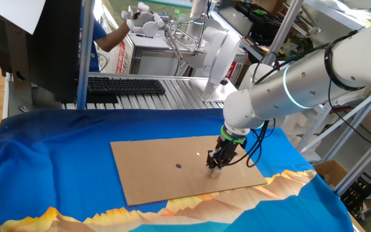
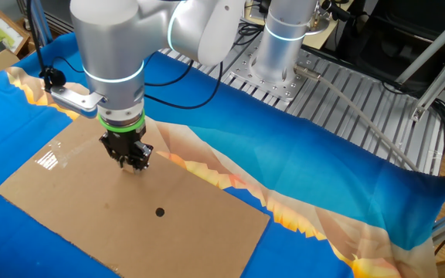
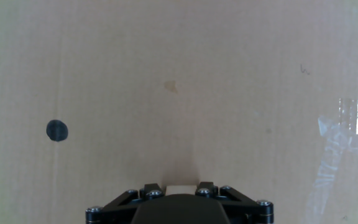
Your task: Hold a small block with the gripper and sweep it from left to right on the table
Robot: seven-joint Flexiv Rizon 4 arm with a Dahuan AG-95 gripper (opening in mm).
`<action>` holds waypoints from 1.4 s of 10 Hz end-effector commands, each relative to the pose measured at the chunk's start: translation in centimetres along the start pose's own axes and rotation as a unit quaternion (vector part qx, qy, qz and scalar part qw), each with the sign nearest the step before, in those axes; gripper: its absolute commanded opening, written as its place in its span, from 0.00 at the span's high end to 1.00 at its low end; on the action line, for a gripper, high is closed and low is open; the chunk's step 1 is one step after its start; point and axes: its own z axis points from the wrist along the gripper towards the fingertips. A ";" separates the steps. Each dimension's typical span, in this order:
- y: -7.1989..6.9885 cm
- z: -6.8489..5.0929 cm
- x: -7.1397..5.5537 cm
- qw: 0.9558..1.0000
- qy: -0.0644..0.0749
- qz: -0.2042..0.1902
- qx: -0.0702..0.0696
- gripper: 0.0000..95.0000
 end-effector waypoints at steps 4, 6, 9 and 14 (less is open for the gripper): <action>0.0 0.0 0.0 1.000 0.000 0.000 0.000 0.80; 0.1 0.2 0.1 1.000 -0.003 0.003 -0.005 0.80; 0.5 0.0 0.3 1.000 -0.003 0.008 -0.005 0.80; 1.1 0.0 0.4 1.000 -0.003 0.012 -0.006 0.80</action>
